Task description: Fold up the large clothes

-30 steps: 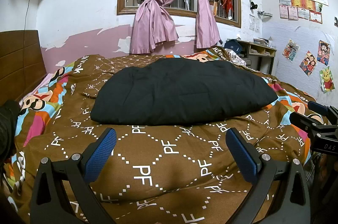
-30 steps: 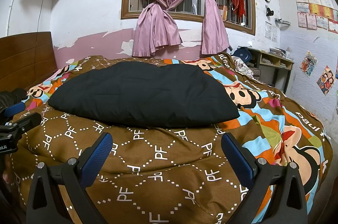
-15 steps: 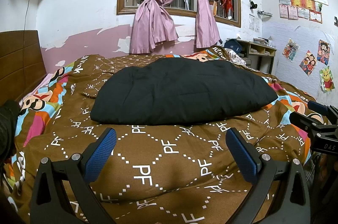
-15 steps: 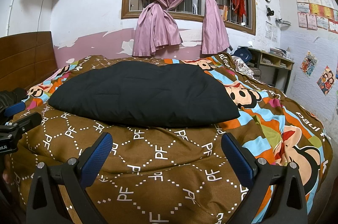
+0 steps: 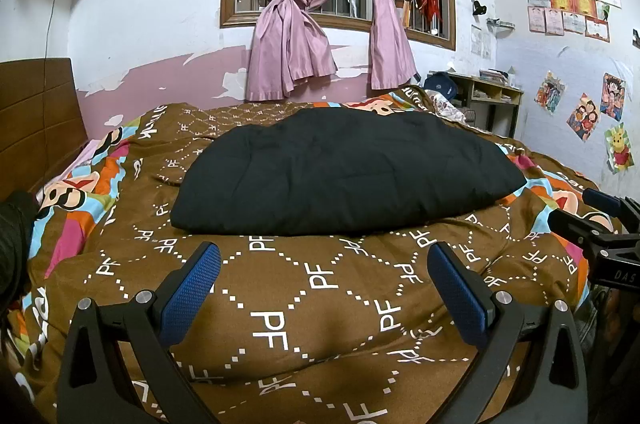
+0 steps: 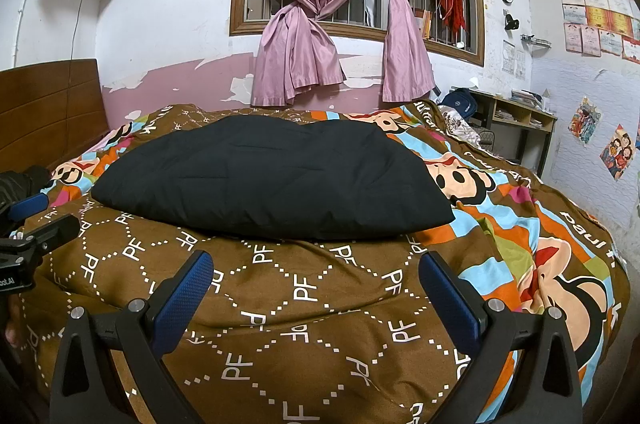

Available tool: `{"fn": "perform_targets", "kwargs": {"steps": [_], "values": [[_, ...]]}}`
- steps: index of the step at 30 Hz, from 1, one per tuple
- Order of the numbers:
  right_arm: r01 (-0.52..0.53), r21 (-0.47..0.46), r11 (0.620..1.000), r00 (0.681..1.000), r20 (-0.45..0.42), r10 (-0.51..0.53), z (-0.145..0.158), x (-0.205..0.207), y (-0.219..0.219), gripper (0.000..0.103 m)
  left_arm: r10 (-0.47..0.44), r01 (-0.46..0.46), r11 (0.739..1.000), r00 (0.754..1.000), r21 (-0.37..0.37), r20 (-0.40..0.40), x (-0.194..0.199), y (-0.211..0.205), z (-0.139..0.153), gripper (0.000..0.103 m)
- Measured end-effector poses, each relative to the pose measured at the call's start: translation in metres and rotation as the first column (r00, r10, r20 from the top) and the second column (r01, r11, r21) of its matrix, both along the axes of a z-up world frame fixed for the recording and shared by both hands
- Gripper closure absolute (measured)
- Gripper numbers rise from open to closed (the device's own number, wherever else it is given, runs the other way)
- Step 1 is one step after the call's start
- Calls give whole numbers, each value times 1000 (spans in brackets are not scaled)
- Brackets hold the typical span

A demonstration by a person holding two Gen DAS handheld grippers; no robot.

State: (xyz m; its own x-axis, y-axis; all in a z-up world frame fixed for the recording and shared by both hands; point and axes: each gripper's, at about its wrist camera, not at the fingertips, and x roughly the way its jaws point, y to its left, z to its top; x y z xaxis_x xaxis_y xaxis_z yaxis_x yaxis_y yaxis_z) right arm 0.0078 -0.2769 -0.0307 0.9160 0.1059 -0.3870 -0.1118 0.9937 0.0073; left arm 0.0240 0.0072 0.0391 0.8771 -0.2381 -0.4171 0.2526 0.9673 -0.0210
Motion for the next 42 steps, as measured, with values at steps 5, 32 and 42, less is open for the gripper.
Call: {"fn": "perform_targets", "kwargs": {"steps": [5,32,42], "values": [[0,0,1000,1000,0,0,0,0,0,0,-5,5,1000,1000,3,-3,0,1,-2,2],[-1,-1,1000,1000,-1,1,1,0,-1,0,-11,11,1000,1000,11,-7,-2,3,-5,2],[-2,-2,1000,1000,-2,2,1,0,-1,0,-12,12,1000,1000,12,-7,-2,3,-5,2]]}}
